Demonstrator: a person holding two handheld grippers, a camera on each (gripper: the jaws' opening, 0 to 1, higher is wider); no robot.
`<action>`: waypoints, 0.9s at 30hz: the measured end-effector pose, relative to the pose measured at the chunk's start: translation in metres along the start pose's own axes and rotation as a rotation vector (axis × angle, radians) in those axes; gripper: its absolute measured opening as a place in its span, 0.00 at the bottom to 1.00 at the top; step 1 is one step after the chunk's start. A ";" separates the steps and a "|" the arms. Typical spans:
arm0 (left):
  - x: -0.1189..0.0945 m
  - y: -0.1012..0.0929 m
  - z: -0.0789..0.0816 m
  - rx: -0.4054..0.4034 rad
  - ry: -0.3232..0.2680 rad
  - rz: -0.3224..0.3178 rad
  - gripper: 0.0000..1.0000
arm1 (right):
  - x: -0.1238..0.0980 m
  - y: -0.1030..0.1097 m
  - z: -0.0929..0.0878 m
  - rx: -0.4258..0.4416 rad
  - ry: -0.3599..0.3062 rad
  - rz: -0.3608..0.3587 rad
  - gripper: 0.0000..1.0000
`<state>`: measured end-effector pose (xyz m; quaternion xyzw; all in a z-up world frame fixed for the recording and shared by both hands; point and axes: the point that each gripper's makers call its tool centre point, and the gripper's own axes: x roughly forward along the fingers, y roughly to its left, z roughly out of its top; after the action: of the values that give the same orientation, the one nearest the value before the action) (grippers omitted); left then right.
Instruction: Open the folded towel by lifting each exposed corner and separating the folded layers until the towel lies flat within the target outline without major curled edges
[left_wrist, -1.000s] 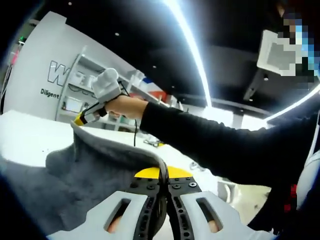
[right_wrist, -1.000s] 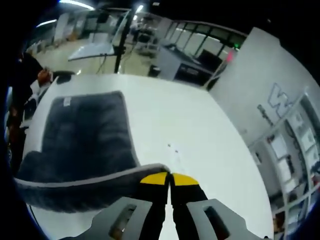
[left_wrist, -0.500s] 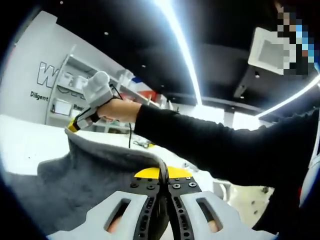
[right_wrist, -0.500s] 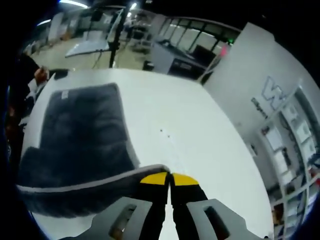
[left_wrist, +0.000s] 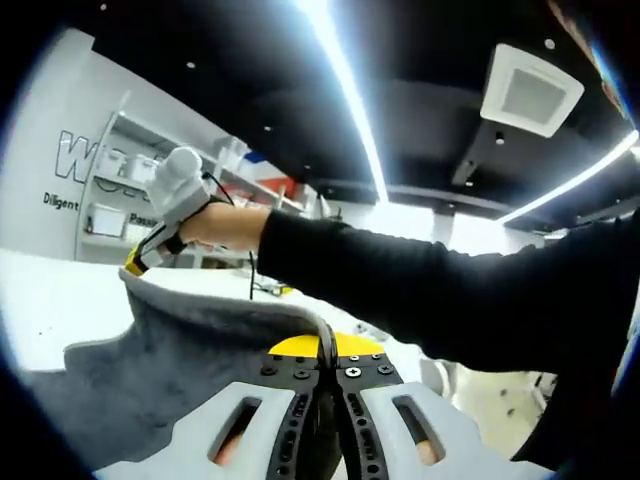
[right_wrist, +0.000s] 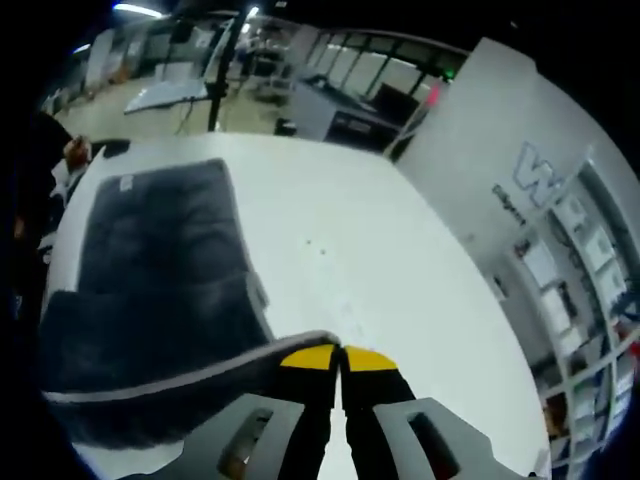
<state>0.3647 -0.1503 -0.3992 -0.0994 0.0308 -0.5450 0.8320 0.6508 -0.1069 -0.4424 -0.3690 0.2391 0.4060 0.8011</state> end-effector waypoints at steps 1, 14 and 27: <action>0.004 -0.001 -0.001 0.003 0.002 -0.005 0.00 | -0.001 0.000 -0.002 0.001 0.002 -0.003 0.00; 0.013 -0.015 0.002 -0.042 -0.011 -0.051 0.00 | -0.021 -0.017 -0.048 0.055 0.041 -0.053 0.00; 0.072 -0.025 -0.003 -0.047 -0.010 -0.080 0.00 | -0.042 -0.032 -0.084 0.065 0.064 -0.104 0.00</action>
<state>0.3707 -0.2263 -0.3934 -0.1229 0.0352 -0.5766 0.8070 0.6472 -0.2052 -0.4527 -0.3676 0.2581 0.3441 0.8245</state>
